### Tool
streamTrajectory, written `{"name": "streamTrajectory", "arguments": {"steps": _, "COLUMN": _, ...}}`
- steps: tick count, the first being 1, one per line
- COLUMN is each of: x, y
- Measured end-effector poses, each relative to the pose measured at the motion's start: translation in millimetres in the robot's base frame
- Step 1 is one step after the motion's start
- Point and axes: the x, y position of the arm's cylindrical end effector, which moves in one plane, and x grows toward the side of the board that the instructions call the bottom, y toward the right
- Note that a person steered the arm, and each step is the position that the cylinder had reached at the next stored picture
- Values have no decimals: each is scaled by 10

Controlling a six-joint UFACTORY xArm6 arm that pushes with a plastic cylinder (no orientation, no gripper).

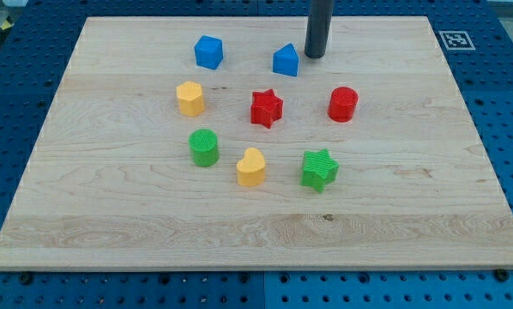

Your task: Push the blue triangle to the left side of the board

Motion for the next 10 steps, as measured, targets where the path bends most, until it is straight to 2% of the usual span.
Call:
{"name": "streamTrajectory", "arguments": {"steps": 2, "x": 30, "y": -354}}
{"name": "streamTrajectory", "arguments": {"steps": 6, "x": 223, "y": -540}}
{"name": "streamTrajectory", "arguments": {"steps": 7, "x": 282, "y": -503}}
{"name": "streamTrajectory", "arguments": {"steps": 8, "x": 441, "y": -221}}
{"name": "streamTrajectory", "arguments": {"steps": 9, "x": 529, "y": -290}}
{"name": "streamTrajectory", "arguments": {"steps": 10, "x": 484, "y": -753}}
